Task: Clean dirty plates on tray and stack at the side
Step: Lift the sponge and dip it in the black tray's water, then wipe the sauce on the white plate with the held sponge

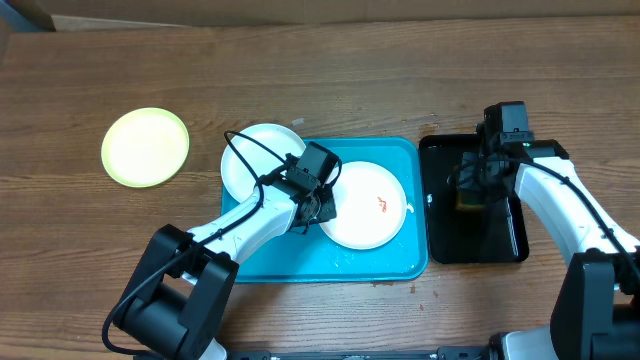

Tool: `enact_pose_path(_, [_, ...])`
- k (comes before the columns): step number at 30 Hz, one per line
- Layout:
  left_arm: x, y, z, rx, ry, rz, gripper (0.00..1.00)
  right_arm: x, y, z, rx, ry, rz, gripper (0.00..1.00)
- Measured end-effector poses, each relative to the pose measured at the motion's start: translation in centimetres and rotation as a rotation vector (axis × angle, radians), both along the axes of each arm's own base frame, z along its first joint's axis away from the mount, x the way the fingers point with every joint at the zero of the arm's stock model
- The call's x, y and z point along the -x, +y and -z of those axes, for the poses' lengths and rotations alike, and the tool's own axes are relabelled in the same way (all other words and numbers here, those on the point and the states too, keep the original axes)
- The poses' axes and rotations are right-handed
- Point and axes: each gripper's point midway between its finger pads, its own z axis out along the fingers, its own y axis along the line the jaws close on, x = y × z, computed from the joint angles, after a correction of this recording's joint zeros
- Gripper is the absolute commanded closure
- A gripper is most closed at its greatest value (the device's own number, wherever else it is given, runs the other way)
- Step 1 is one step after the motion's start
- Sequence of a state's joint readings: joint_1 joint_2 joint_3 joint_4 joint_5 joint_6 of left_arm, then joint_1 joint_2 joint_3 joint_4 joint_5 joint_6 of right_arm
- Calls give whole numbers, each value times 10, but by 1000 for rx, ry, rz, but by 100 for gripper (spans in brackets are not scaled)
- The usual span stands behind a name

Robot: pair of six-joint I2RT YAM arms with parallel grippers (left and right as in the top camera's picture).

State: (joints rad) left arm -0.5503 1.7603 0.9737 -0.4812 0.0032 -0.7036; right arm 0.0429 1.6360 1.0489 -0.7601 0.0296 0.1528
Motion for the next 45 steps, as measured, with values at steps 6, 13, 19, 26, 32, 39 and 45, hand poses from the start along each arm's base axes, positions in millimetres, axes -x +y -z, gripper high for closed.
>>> enact_pose_path(6, [-1, -4, -2, 20, 2, 6, 96, -3, -6, -3, 44, -10, 18, 96])
enact_pose_path(13, [-1, -5, -2, 42, 16, 2, 96, -19, 15, -26, 126, -72, -58, 96])
enact_pose_path(19, [0, -4, -2, 55, 27, -2, 96, -17, 55, -29, 133, -92, -172, 96])
enact_pose_path(26, [0, -4, -2, 55, 27, -2, 95, -7, 118, -31, 97, -129, -338, 96])
enact_pose_path(32, [0, -4, -2, 55, 28, -2, 93, 1, 139, -28, 101, -128, -399, 96])
enact_pose_path(39, [0, -4, -2, 54, 28, -2, 93, 0, 149, 5, 136, -76, -430, 96])
enact_pose_path(45, [0, -4, -2, 54, 28, -2, 93, 9, 162, 27, 157, -31, -474, 96])
